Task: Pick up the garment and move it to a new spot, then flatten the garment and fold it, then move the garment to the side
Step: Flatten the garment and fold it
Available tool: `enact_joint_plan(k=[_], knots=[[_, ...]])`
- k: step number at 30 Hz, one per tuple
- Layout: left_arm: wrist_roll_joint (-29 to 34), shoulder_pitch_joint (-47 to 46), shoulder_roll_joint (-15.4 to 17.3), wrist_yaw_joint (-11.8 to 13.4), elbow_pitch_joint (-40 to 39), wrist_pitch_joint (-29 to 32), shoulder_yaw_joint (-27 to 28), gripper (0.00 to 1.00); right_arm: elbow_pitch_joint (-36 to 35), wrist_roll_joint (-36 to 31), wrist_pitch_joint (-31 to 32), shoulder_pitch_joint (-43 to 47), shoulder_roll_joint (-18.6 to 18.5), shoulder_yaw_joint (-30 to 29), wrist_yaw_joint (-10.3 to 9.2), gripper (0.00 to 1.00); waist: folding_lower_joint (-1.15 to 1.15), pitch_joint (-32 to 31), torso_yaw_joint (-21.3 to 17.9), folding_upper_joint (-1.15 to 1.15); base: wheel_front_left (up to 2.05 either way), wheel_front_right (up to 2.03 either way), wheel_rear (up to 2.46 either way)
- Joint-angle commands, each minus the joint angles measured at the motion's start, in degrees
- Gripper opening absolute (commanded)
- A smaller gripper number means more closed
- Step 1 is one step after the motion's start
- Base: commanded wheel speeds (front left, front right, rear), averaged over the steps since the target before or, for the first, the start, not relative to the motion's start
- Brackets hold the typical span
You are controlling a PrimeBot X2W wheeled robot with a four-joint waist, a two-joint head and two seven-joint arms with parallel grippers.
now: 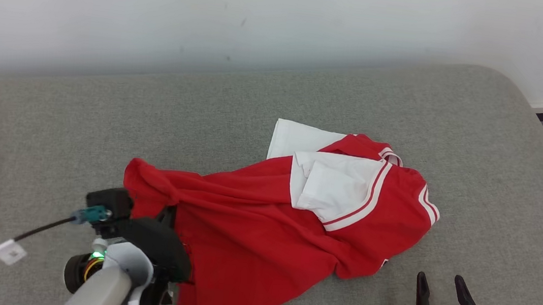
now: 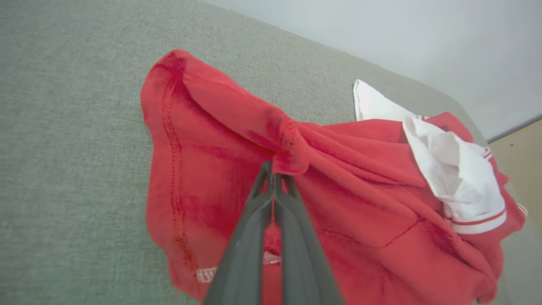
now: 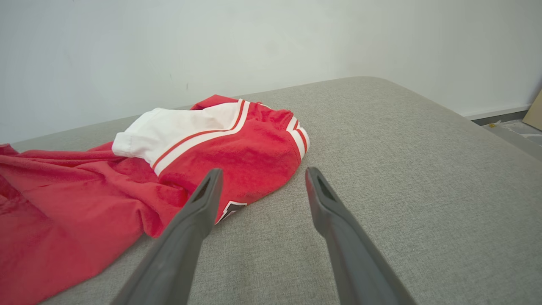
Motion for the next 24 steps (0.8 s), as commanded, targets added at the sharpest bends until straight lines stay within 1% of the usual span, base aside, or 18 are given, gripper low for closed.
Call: enact_joint_plan(k=[1, 4, 7, 12, 13, 15, 16, 19, 20, 22, 24], knots=[[-1.4, 1.5, 1.1, -0.7, -2.3, 0.6, 1.0, 0.00, 0.0, 0.2, -0.1, 0.4, 0.0, -0.3, 0.05, 1.00, 0.00, -0.1, 0.4, 0.00, 0.00, 0.00, 0.00], [-5.3, 3.6, 2.2, -2.1, -8.3, 2.5, 3.6, 0.00, -0.1, 0.2, -0.1, 0.5, 0.0, -0.5, 0.05, 1.00, 0.00, -0.1, 0.9, 0.00, 0.00, 0.00, 0.00], [-10.8, 6.2, 2.7, -3.3, -14.7, 5.5, 6.6, 0.00, -0.3, 0.3, 0.0, 0.4, 0.0, -0.5, 0.05, 1.00, 0.00, 0.0, 1.2, 0.00, 0.00, 0.00, 0.00], [-23.4, 10.6, 1.7, -5.1, -24.2, 12.0, 12.7, 0.00, -0.4, 0.5, 0.0, 0.0, 0.0, -0.2, 0.05, 1.00, 0.00, 0.3, 1.5, 0.00, 0.00, 0.00, 0.00], [-25.5, 11.5, 1.7, -4.9, -25.6, 12.9, 14.0, 0.00, -0.4, 0.6, 0.1, 0.0, 0.0, -0.2, 0.05, 1.00, 0.00, 0.3, 1.4, 0.00, 0.00, 0.00, 0.00], [-27.2, 13.2, 2.8, -4.4, -27.9, 13.5, 15.9, 0.00, -0.3, 0.5, 0.1, -0.1, 0.0, -0.2, 0.05, 1.00, 0.00, 0.3, 1.3, 0.00, 0.00, 0.00, 0.00], [-28.1, 13.7, 2.8, -4.0, -28.7, 13.3, 16.8, 0.00, -0.2, 0.6, 0.1, -0.1, 0.0, -0.2, 0.05, 1.00, 0.00, 0.3, 1.2, 0.00, 0.00, 0.00, 0.00], [-32.0, 14.3, 1.6, -3.0, -30.2, 13.0, 20.3, 0.00, -0.2, 0.8, 0.0, -0.2, 0.0, -0.3, 0.05, 1.00, 0.00, 0.3, 1.1, 0.00, 0.00, 0.00, 0.00], [-31.8, 14.3, 2.3, -2.6, -30.1, 12.7, 21.2, 0.00, -0.2, 0.8, 0.0, -0.2, 0.0, -0.3, 0.05, 1.00, 0.00, 0.3, 1.0, 0.00, 0.00, 0.00, 0.00], [-29.3, 14.1, 4.3, -1.3, -28.9, 12.0, 21.1, 0.00, -0.3, 0.7, 0.0, -0.2, 0.0, -0.3, 0.05, 1.00, 0.00, 0.3, 1.0, 0.00, 0.00, 0.00, 0.00], [-26.7, 13.0, 5.1, 0.1, -26.9, 10.9, 20.6, 0.00, -0.3, 0.5, 0.1, -0.3, 0.0, -0.3, 0.05, 1.00, 0.00, 0.3, 1.1, 0.00, 0.00, 0.00, 0.00]])
